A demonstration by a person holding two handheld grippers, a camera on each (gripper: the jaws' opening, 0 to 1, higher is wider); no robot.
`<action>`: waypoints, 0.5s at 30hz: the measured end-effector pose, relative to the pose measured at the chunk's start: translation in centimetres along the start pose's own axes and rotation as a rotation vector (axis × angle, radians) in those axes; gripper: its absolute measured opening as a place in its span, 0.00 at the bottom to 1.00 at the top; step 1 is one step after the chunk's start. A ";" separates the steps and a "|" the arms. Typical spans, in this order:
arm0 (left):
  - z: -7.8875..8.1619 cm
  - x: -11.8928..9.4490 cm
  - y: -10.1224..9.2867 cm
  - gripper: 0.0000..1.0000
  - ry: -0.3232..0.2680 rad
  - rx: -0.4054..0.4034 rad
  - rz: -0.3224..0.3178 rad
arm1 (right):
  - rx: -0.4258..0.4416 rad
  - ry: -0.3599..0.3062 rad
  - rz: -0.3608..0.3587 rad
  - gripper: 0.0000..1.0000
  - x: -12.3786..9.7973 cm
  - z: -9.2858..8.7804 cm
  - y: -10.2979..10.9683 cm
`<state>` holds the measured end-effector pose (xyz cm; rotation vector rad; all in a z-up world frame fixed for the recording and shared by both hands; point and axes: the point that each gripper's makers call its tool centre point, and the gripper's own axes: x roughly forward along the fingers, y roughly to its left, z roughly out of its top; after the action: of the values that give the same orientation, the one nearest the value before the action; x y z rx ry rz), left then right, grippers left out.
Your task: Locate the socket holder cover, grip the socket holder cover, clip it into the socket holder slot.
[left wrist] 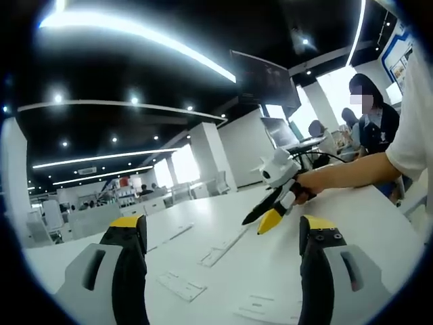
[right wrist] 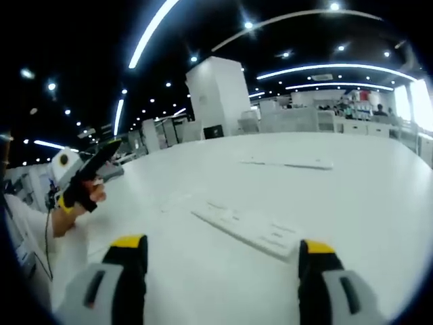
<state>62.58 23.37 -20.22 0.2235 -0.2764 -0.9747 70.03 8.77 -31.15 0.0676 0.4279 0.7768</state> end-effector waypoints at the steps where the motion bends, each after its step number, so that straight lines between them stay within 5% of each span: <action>1: 0.0 0.0 0.0 0.92 0.001 0.001 0.000 | 0.000 0.001 0.001 0.92 0.0 0.0 -0.1; 15: 0.1 0.2 -0.2 0.91 0.004 0.015 -0.004 | -0.029 0.032 0.007 0.93 0.5 -0.5 0.3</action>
<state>62.50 23.13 -20.18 0.2394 -0.2799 -0.9769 69.90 9.28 -31.75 0.0299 0.4471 0.7914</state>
